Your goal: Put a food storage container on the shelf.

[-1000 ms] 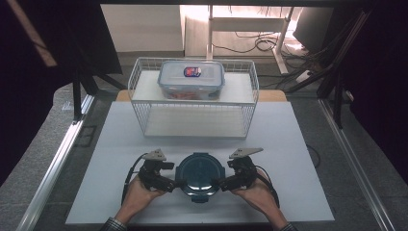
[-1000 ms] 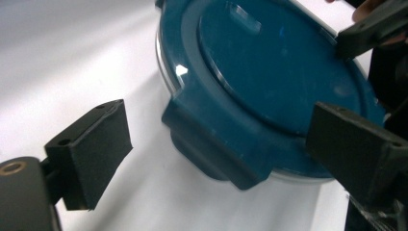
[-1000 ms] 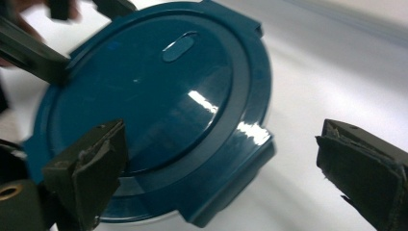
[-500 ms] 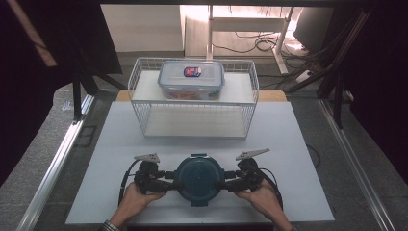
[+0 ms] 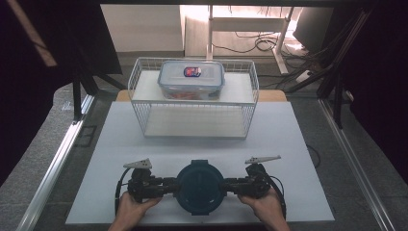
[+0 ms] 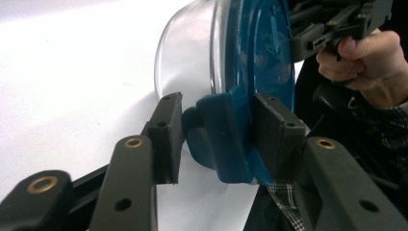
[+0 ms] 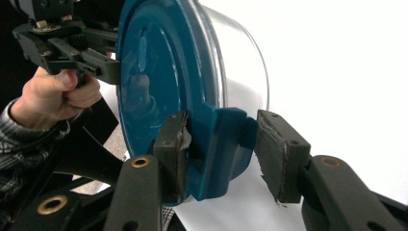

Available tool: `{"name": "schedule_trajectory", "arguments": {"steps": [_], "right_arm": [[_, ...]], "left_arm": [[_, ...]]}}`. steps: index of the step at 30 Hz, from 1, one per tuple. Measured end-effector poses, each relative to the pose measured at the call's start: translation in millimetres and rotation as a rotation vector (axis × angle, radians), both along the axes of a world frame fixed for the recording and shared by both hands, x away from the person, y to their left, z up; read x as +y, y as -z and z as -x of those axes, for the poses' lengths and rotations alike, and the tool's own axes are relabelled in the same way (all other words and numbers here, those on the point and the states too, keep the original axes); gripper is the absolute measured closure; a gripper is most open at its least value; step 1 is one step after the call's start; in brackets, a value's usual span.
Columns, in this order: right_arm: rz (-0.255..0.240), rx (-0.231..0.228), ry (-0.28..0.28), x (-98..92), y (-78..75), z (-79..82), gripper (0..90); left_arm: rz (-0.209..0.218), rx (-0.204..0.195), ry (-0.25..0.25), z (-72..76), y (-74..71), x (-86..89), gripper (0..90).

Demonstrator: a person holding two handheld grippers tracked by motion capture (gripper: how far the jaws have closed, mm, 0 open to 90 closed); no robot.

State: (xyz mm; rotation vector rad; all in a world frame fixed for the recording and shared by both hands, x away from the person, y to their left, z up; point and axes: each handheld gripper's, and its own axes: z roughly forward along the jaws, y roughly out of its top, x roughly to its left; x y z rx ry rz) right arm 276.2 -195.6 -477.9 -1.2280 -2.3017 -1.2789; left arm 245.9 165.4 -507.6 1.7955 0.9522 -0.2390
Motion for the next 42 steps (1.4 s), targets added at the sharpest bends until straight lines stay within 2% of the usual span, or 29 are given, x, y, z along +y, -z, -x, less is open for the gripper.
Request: {"name": "schedule_trajectory", "arguments": {"steps": [1, 3, 6, 8, 11, 16, 19, 22, 24, 28, 29, 32, 33, 36, 37, 38, 39, 40, 42], "right_arm": [[0.004, -0.003, -0.001, 0.2, -1.1, 0.3, 56.2], [0.021, -0.042, -0.006, 1.7, -4.3, 1.3, 56.1], [0.050, -0.110, -0.007, 4.5, -12.1, 2.4, 56.2], [0.050, -0.129, -0.006, 4.2, -16.9, 0.7, 56.2], [0.029, -0.144, -0.003, 3.1, -21.4, -2.9, 56.3], [0.016, -0.165, -0.004, 5.9, -28.8, -9.4, 56.3], [0.008, -0.177, 0.002, 7.7, -33.4, -15.5, 56.2], [0.000, -0.192, 0.003, 8.8, -39.6, -21.5, 56.2], [-0.001, -0.205, 0.005, 10.3, -44.6, -24.1, 56.2], [-0.009, -0.218, 0.008, 11.3, -53.6, -28.8, 56.2], [-0.015, -0.238, 0.010, 11.7, -61.5, -32.9, 56.3], [-0.017, -0.253, 0.011, 12.2, -68.7, -35.7, 56.3], [-0.019, -0.276, 0.014, 13.1, -78.2, -39.3, 56.3], [-0.021, -0.291, 0.015, 13.7, -85.6, -42.3, 56.3], [-0.023, -0.311, 0.016, 14.3, -93.9, -46.2, 56.2], [-0.023, -0.311, 0.016, 14.3, -93.9, -46.2, 56.2], [-0.028, -0.324, 0.019, 15.1, -102.9, -50.7, 56.3], [-0.031, -0.327, 0.022, 15.5, -105.8, -52.4, 56.2], [-0.036, -0.337, 0.023, 16.2, -113.1, -57.0, 56.3]], "left_arm": [[-0.007, 0.000, -0.009, 0.3, -1.6, -0.6, 56.7], [-0.035, -0.008, -0.015, -0.5, -4.3, -2.6, 56.9], [-0.033, -0.006, -0.017, -3.8, -5.5, -3.9, 56.9], [-0.032, -0.018, -0.019, -5.6, -10.1, -4.4, 56.9], [-0.026, -0.046, -0.032, -9.5, -19.7, -2.8, 56.9], [-0.014, -0.062, -0.056, -17.3, -29.4, 0.9, 56.8], [-0.018, -0.086, -0.072, -24.6, -39.2, 2.7, 56.7], [-0.026, -0.094, -0.072, -28.2, -45.0, 3.2, 56.5], [-0.041, -0.114, -0.074, -33.0, -54.7, 3.8, 56.2], [-0.038, -0.134, -0.078, -37.7, -65.5, 5.0, 56.2], [-0.040, -0.147, -0.080, -41.3, -73.7, 5.7, 56.2], [-0.041, -0.161, -0.079, -45.5, -81.9, 6.4, 56.2], [-0.045, -0.170, -0.077, -49.6, -90.1, 6.6, 56.2], [-0.044, -0.178, -0.078, -53.2, -98.1, 6.8, 56.2], [-0.044, -0.185, -0.079, -55.0, -101.9, 7.1, 56.2], [-0.043, -0.190, -0.082, -56.9, -105.7, 7.5, 56.2], [-0.039, -0.198, -0.086, -61.0, -112.9, 8.3, 56.2], [-0.039, -0.198, -0.086, -61.0, -112.9, 8.3, 56.2], [-0.037, -0.210, -0.092, -66.6, -123.8, 9.6, 56.2]]}}
